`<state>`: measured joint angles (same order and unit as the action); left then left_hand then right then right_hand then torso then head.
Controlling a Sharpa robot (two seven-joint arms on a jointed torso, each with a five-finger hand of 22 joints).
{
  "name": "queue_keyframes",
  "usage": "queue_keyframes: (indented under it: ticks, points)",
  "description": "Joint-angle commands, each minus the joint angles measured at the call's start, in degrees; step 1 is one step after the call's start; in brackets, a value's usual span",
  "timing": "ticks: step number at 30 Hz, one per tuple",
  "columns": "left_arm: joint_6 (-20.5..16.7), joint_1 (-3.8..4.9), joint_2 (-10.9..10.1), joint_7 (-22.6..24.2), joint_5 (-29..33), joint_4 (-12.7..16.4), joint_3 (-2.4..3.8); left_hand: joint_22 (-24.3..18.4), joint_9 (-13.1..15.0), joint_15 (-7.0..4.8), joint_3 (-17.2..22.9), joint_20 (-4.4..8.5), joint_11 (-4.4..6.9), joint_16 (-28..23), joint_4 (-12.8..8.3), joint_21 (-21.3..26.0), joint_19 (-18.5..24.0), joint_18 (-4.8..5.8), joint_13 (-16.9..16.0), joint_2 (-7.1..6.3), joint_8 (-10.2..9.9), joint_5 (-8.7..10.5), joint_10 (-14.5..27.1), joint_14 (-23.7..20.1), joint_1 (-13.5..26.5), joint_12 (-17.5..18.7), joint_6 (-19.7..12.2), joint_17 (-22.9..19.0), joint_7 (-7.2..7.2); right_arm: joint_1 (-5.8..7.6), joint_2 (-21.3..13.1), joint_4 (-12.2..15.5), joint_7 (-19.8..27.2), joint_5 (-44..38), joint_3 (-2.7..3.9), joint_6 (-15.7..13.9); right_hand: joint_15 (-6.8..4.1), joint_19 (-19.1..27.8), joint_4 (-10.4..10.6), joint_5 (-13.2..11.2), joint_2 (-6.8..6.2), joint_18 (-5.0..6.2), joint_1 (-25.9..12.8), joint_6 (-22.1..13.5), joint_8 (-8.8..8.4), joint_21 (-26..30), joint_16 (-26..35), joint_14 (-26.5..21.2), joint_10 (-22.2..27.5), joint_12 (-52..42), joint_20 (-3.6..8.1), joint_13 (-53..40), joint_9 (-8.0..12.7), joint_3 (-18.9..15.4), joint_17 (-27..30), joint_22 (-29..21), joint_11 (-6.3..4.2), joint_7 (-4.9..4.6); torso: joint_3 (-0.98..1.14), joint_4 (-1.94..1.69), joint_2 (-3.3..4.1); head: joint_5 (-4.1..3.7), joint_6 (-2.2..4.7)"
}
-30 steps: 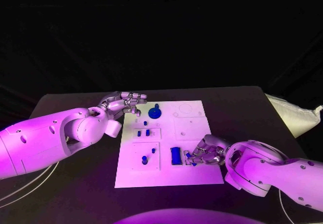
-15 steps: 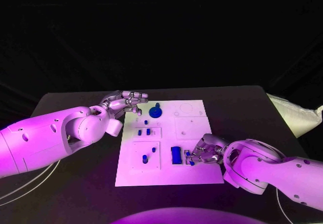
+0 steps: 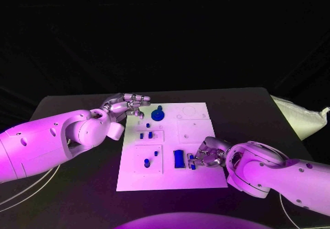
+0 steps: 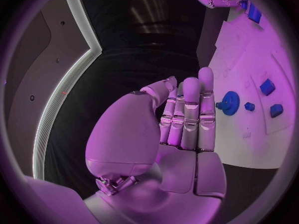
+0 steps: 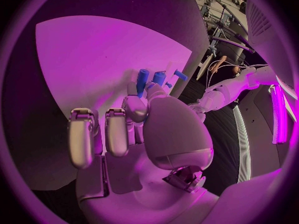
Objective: Assemble the parts on the task board
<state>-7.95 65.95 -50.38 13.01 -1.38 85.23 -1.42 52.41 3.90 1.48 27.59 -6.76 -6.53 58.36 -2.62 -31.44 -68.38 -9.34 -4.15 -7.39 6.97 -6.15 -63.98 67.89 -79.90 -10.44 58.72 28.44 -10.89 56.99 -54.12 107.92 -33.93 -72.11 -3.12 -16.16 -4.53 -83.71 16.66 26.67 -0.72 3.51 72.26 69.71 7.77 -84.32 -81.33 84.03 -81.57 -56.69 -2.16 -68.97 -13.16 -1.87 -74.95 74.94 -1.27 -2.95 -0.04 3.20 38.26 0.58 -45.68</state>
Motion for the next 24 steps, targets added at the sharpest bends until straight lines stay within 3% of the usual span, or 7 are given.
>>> queue_keyframes:
  ticks: [1, 12, 16, 18, 24]
  points:
    - [1.24, 0.01, 0.11, 0.04, 0.25, 0.18, 0.03, -0.06, -0.05, -0.23, -0.22, 0.02, 0.04, -0.35, -0.22, 0.21, 0.38, -1.11, 0.09, 0.4, 0.33, -0.26, 0.29, -0.31, -0.05, -0.33, -0.35, -0.05, 0.02, -0.04, 0.2, 0.1, -0.12, -2.99, 0.0, 1.02, -0.29, 0.06, -0.07, -0.85, 0.06, -1.15, -1.33, 0.34, 0.38, -0.12, -0.13, 3.77, -0.54, -0.2, 0.42, -0.18, -0.21, -0.98, -3.15, 6.27, -0.04, 0.0, 0.01, 0.02, 0.02, -0.03, 0.04]
    - [1.37, 0.01, 0.13, -0.06, 0.25, 0.15, 0.03, -0.06, -0.05, -0.23, -0.22, 0.02, 0.04, -0.35, -0.22, 0.21, 0.38, -1.11, 0.09, 0.4, 0.33, -0.26, 0.29, -0.31, -0.05, -0.33, -0.35, -0.05, 0.02, -0.04, 0.35, 0.4, 0.34, -3.68, 0.0, -0.01, -0.4, -0.17, 0.01, -5.91, 1.7, -1.23, -5.6, 0.4, 1.14, -0.29, -0.59, 3.91, -1.17, -1.38, 0.5, -1.24, -1.27, -4.17, -3.83, 6.6, -0.2, 0.23, 0.01, 0.03, 0.04, 0.0, 0.1]
    - [1.39, 0.01, 0.12, -0.07, 0.25, 0.14, 0.03, -0.06, -0.05, -0.23, -0.22, 0.02, 0.04, -0.35, -0.22, 0.21, 0.38, -1.11, 0.09, 0.4, 0.33, -0.26, 0.29, -0.31, -0.05, -0.33, -0.35, -0.05, 0.02, -0.04, 0.23, 0.4, 0.41, -4.24, 0.0, -0.29, -0.42, -0.17, -0.07, -12.53, 2.03, -1.22, -7.74, 0.18, 1.45, -0.27, -0.49, 3.88, -1.17, -1.22, 0.54, -1.36, -1.83, -6.47, -3.74, 6.61, -0.19, 0.27, -0.01, 0.02, -0.01, -0.02, 0.07]
    - [1.39, 0.01, 0.12, -0.08, 0.25, 0.13, 0.03, -0.06, -0.05, -0.23, -0.22, 0.02, 0.04, -0.35, -0.22, 0.21, 0.38, -1.11, 0.09, 0.4, 0.33, -0.26, 0.29, -0.31, -0.05, -0.33, -0.35, -0.05, 0.02, -0.04, 0.09, 0.43, 0.42, -4.54, 0.0, -0.32, -0.41, -0.16, -0.05, -14.56, 1.91, -1.22, -8.1, 0.05, 1.56, -0.25, -0.46, 3.88, -1.14, -1.12, 0.53, -1.39, -2.06, -7.4, -3.73, 6.6, -0.19, 0.24, -0.01, 0.0, 0.01, -0.07, 0.05]
    - [1.43, 0.01, 0.1, -0.11, 0.25, 0.1, 0.03, -0.06, -0.05, -0.23, -0.23, 0.02, 0.04, -0.35, -0.22, 0.21, 0.38, -1.11, 0.09, 0.4, 0.33, -0.26, 0.3, -0.31, -0.04, -0.33, -0.35, -0.05, 0.02, -0.05, -0.66, 0.75, 0.86, -5.63, 0.0, 0.45, -0.4, -0.13, -1.29, -16.93, 1.29, -1.21, -5.27, -0.27, 1.78, -0.2, -0.35, 3.85, -1.06, -0.92, 0.51, -1.47, -2.53, -8.25, -3.63, 6.58, -0.21, 0.2, 0.03, 0.02, 0.0, -0.08, 0.12]
